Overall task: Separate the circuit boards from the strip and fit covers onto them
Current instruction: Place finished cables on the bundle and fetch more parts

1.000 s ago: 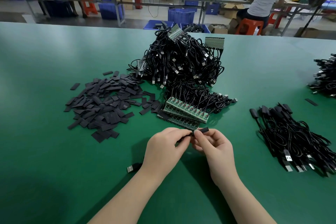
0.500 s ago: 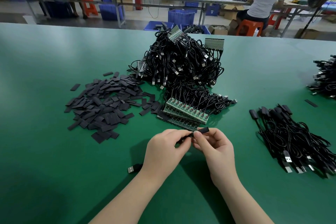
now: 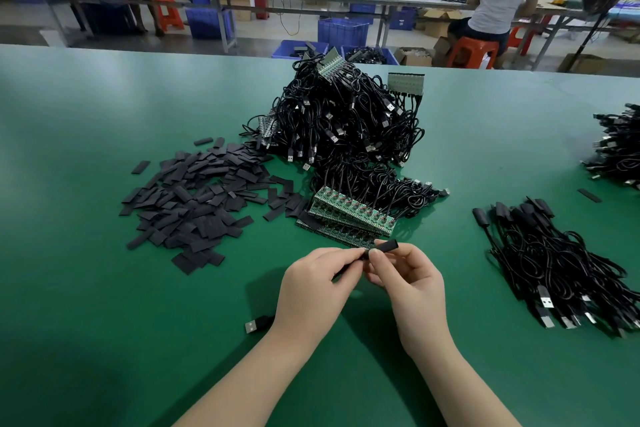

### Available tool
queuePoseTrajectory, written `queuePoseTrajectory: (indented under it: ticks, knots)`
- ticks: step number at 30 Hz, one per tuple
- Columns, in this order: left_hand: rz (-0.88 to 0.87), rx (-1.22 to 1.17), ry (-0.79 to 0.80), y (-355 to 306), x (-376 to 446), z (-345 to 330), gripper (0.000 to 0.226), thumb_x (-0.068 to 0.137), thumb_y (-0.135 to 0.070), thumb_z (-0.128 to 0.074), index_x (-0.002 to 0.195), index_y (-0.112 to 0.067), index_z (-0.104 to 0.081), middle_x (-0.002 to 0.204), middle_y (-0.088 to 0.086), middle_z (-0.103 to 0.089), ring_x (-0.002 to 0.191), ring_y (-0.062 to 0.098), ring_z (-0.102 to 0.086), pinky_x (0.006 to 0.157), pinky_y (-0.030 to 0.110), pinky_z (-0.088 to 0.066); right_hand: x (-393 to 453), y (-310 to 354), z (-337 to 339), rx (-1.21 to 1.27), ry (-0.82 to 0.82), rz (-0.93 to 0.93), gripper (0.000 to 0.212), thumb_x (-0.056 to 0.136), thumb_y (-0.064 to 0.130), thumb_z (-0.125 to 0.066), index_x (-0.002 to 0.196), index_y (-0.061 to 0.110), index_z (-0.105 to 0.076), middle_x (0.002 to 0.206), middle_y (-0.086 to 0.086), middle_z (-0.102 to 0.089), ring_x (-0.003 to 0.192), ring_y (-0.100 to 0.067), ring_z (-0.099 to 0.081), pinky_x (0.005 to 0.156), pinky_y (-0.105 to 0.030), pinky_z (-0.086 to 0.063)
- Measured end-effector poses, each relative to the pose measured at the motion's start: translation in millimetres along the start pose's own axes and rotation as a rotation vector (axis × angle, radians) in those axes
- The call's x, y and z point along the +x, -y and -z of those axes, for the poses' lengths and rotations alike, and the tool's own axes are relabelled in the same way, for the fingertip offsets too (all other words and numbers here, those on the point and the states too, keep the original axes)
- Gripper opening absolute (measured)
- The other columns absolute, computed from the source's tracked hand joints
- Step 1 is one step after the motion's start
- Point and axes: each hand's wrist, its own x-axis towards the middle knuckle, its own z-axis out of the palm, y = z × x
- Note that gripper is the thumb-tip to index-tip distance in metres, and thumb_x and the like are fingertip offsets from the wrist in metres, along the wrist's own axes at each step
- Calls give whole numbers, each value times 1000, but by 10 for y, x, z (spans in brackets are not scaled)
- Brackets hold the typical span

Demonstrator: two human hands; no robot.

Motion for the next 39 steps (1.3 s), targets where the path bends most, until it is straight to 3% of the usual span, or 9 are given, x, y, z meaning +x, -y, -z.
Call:
queuePoseTrajectory:
  ticks: [3, 6, 15, 18, 22, 24, 28, 35, 39]
  knots:
    - [4, -21, 10, -11, 3, -6, 18, 85, -21, -69, 100, -22, -78, 94, -11, -74, 90, -3, -65, 79, 16, -52, 0, -12, -6, -5, -36, 22, 19, 84, 4, -72, 79, 22, -74, 74, -1, -72, 67, -11, -68, 65, -20, -55]
    - [6, -35, 10, -12, -2, -3, 18, 85, -21, -69, 100, -23, -78, 94, -11, -74, 90, -4, -65, 77, 11, -51, -8, -14, -9, -10, -48, 18, 18, 85, 4, -72, 79, 21, -74, 73, -2, -72, 67, -11, -68, 63, -20, -54]
    - [-62, 42, -7, 7, -4, 2, 17, 84, -16, -71, 99, -15, -78, 92, -5, -75, 85, 3, -67, 77, 17, -52, 2, -3, -17, -45, -5, -74, 13, 85, 14, -73, 80, 26, -77, 72, 0, -73, 67, -9, -68, 60, -18, -52]
    - [-67, 37, 8, 6, 5, 10, 19, 85, -17, -70, 102, -15, -78, 93, -4, -75, 86, 6, -68, 77, 22, -53, 1, 14, -17, -33, 3, -95, 3, 77, 27, -77, 79, 25, -77, 72, -1, -72, 67, -9, -67, 61, -18, -52]
    - [-72, 24, 29, 0, 8, 19, 21, 86, -17, -69, 105, -17, -77, 94, -4, -75, 88, 6, -67, 79, 24, -53, 10, 15, -4, -48, 32, -100, 9, 72, 33, -77, 78, 26, -77, 69, 0, -70, 67, -10, -64, 62, -19, -52]
    - [-75, 27, 29, -6, 19, 20, 22, 86, -17, -69, 106, -17, -77, 96, -4, -75, 88, 5, -67, 79, 23, -53, 3, 6, -7, -48, 8, -74, 9, 78, 22, -77, 86, 27, -78, 73, -1, -71, 70, -10, -66, 64, -19, -53]
    - [-78, 34, 24, -8, 28, 19, 24, 85, -12, -73, 109, -15, -76, 99, -3, -75, 92, 4, -67, 82, 20, -52, -32, -2, -7, -155, -83, 59, 40, 85, 9, -74, 115, 35, -69, 89, 2, -77, 82, -13, -74, 77, -21, -57]
    - [-117, 47, 90, -10, 19, 47, 26, 85, -11, -72, 111, -12, -75, 99, -1, -75, 92, 8, -68, 84, 17, -51, -33, -14, -22, -207, -59, 51, 41, 88, 10, -72, 115, 39, -65, 87, 5, -78, 83, -11, -73, 82, -25, -58]
    - [-102, 74, 117, 11, 11, 72, 26, 87, -12, -68, 111, -14, -75, 98, -2, -75, 91, 10, -69, 81, 23, -53, -57, -9, -29, -222, -14, 68, 41, 88, 10, -71, 117, 39, -65, 87, 5, -78, 85, -14, -74, 81, -23, -57]
